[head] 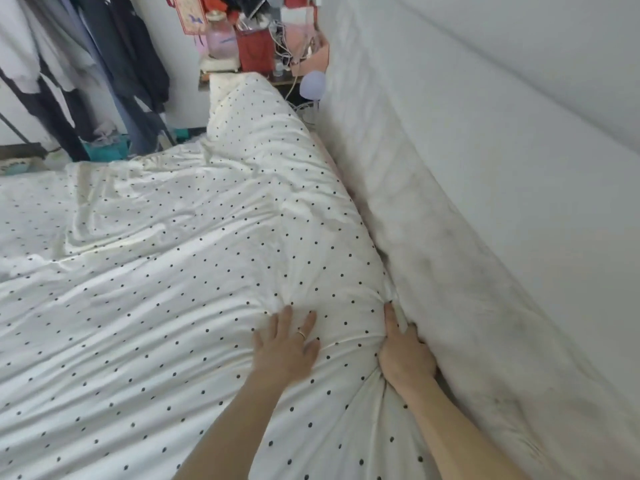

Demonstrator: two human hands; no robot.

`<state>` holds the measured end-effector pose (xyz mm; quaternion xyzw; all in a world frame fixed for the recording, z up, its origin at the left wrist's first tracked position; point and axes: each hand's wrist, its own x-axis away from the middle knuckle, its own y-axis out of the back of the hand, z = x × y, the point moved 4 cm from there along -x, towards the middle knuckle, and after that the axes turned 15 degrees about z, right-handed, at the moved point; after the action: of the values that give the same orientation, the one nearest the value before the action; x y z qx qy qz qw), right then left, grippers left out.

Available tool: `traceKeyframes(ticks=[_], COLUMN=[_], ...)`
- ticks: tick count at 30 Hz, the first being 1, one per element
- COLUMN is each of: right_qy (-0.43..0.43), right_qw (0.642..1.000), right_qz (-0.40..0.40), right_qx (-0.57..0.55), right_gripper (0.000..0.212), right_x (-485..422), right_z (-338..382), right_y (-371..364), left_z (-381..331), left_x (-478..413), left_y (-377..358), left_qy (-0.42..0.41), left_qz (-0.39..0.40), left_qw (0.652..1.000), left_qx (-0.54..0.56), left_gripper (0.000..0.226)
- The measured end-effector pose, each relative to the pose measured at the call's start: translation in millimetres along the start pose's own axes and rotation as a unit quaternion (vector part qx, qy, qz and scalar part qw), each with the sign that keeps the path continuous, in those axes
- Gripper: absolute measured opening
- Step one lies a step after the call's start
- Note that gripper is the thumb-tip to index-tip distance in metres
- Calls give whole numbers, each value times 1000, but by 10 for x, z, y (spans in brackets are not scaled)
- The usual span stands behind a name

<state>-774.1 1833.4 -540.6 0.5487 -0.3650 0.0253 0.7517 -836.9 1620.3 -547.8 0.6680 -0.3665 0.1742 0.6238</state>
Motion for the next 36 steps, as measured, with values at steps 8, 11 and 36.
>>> traceKeyframes(ticks=[8, 11, 36], right_qy=[1, 13, -77], right_qw=[999, 999, 972], right_qz=[-36, -52, -191], right_qx=[23, -6, -117], right_gripper=[62, 61, 43], right_x=[200, 507, 3464], right_z=[-81, -136, -1530], right_y=[-84, -136, -1175], left_z=[-13, -29, -742], left_x=[219, 420, 2639], left_y=[-289, -456, -1901], left_qy=[-3, -3, -150], left_qz=[-14, -5, -16], left_qw=[999, 999, 988], left_qx=[31, 41, -40], left_gripper=[56, 58, 63])
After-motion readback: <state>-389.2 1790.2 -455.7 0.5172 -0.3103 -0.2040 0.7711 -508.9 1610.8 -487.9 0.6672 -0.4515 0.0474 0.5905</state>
